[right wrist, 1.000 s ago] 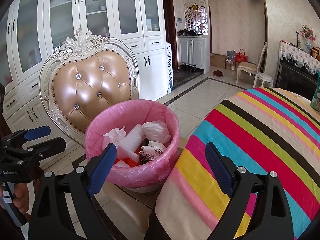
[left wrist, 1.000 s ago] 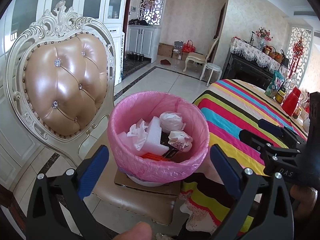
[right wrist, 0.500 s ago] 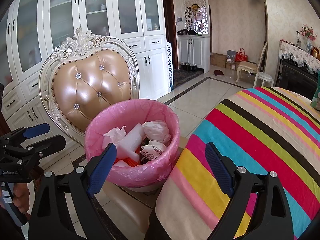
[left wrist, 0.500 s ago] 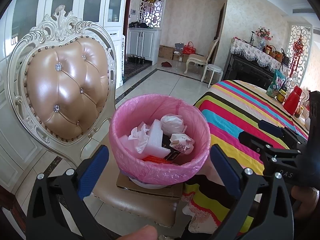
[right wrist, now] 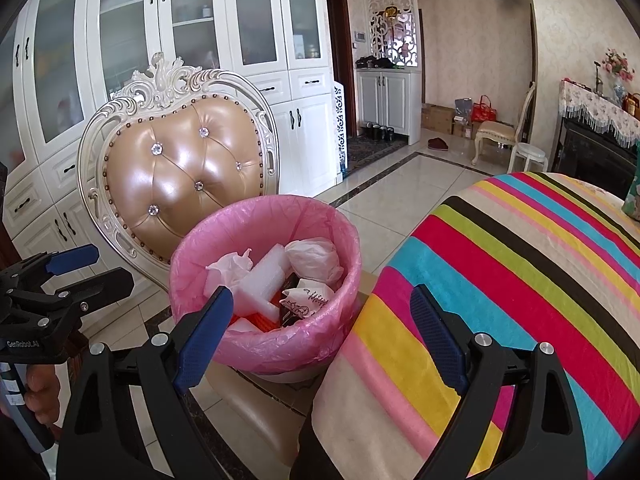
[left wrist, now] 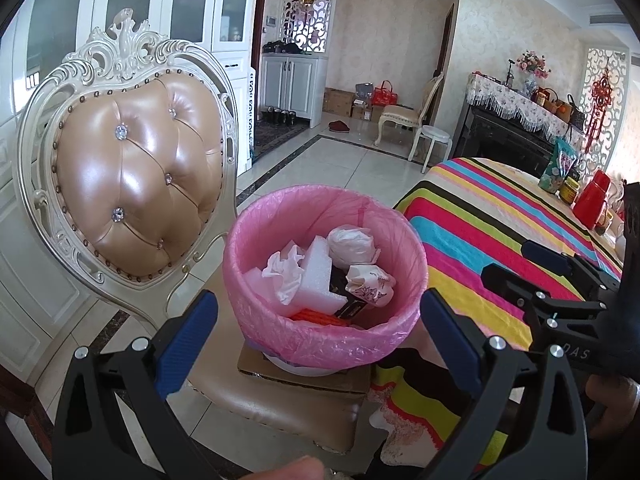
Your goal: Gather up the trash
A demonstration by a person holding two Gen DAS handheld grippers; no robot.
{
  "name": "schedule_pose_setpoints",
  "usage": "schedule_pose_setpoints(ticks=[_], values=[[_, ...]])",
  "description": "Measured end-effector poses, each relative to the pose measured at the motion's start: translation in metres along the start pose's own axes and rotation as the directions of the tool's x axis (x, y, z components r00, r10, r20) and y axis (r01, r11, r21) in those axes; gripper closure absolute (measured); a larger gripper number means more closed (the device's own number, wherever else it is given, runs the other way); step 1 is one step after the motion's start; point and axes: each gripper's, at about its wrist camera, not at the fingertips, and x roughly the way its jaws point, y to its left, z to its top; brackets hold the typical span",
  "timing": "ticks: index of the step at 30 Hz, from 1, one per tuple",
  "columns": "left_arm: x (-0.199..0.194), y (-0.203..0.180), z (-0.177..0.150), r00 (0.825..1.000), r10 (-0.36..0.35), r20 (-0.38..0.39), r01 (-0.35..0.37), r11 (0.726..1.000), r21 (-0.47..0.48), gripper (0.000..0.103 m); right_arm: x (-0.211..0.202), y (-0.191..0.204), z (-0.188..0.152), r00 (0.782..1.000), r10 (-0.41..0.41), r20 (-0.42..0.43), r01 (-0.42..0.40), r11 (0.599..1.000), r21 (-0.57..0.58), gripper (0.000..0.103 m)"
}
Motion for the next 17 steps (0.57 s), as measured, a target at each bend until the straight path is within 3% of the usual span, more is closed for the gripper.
schedule_pose_setpoints(ticks=[17], values=[[0.0045, -0.0036, 0.0015, 0.999, 0.036, -0.004, -0.036, 0.999, 0.012, 0.005, 0.0063, -0.0021, -0.0042, 1.000, -0.001, -0.012, 0.001, 1.000, 0.006, 0.018]])
